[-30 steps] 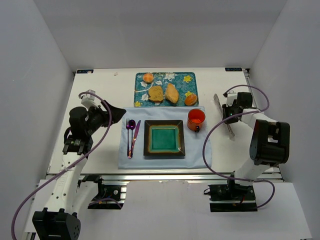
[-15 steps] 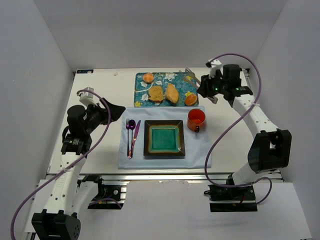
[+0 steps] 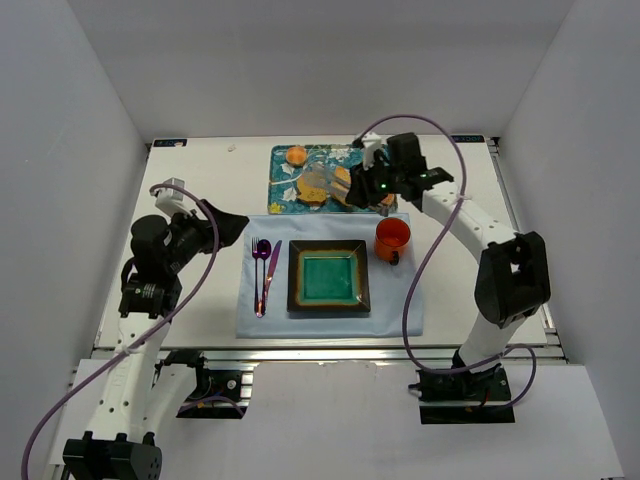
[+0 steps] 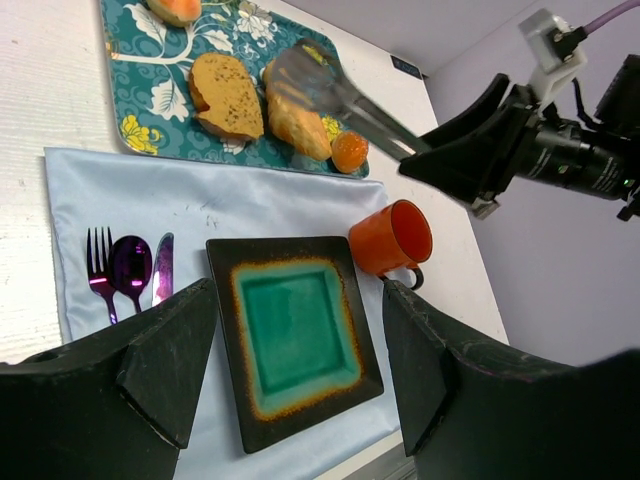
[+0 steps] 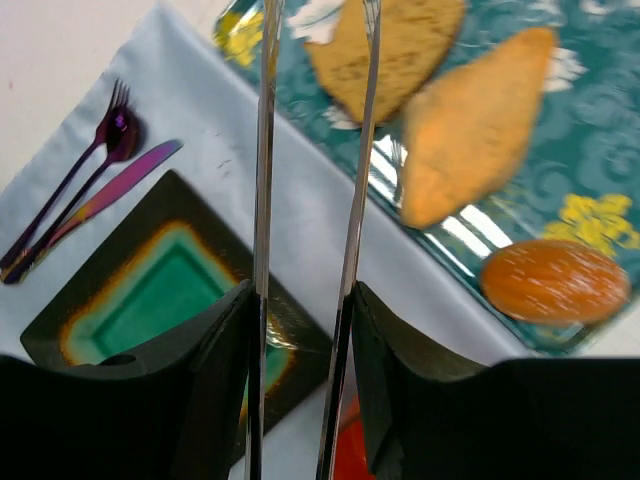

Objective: Place the bread

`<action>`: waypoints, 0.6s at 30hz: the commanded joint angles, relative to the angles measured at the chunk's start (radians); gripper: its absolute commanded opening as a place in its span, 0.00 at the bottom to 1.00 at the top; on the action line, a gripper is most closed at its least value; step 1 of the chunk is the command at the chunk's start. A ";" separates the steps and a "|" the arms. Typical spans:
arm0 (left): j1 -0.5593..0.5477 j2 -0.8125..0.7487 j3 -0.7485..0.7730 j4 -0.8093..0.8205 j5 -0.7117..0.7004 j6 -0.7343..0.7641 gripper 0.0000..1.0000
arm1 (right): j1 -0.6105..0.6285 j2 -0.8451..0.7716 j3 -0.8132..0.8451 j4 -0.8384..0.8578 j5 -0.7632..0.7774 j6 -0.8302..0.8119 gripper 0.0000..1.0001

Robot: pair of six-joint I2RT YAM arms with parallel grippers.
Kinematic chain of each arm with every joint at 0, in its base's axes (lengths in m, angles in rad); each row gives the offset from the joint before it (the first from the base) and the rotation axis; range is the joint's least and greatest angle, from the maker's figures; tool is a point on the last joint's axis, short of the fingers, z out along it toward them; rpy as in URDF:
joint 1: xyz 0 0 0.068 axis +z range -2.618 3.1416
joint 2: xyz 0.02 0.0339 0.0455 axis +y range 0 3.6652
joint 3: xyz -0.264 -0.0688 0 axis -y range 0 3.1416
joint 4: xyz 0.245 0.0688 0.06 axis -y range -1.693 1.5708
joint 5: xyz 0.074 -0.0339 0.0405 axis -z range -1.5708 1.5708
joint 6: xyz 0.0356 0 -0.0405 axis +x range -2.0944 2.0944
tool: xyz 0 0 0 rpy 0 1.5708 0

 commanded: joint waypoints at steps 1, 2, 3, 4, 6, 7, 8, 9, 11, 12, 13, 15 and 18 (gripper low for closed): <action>0.001 -0.027 0.026 -0.039 -0.025 0.010 0.76 | 0.093 -0.005 0.023 -0.003 0.045 -0.092 0.48; 0.001 -0.030 0.025 -0.042 -0.031 0.012 0.76 | 0.112 -0.004 0.011 0.002 0.065 -0.108 0.48; 0.001 -0.033 0.023 -0.047 -0.032 0.012 0.76 | 0.124 0.001 0.011 0.004 0.086 -0.122 0.48; 0.001 -0.039 0.020 -0.050 -0.032 0.012 0.76 | 0.142 0.007 0.011 0.004 0.100 -0.142 0.48; 0.001 -0.052 0.013 -0.057 -0.036 0.010 0.76 | 0.158 0.022 0.011 0.011 0.152 -0.169 0.48; 0.001 -0.055 0.010 -0.059 -0.036 0.010 0.76 | 0.161 0.025 0.011 0.013 0.168 -0.183 0.48; 0.001 -0.058 0.008 -0.061 -0.037 0.009 0.76 | 0.166 0.028 0.011 0.016 0.185 -0.197 0.48; 0.001 -0.059 0.005 -0.061 -0.039 0.009 0.76 | 0.173 0.033 0.011 0.019 0.201 -0.211 0.48; 0.001 -0.066 -0.001 -0.061 -0.039 0.005 0.76 | 0.181 0.047 0.014 0.025 0.240 -0.254 0.48; 0.002 -0.066 -0.003 -0.061 -0.039 0.005 0.76 | 0.189 0.051 0.015 0.028 0.254 -0.267 0.48; 0.001 -0.067 -0.004 -0.061 -0.039 0.005 0.76 | 0.190 0.064 0.015 0.028 0.264 -0.280 0.49; 0.001 -0.067 -0.006 -0.058 -0.037 0.005 0.76 | 0.202 0.073 0.017 0.036 0.297 -0.312 0.48; 0.001 -0.066 -0.006 -0.056 -0.037 0.009 0.76 | 0.215 0.090 0.012 0.051 0.326 -0.344 0.49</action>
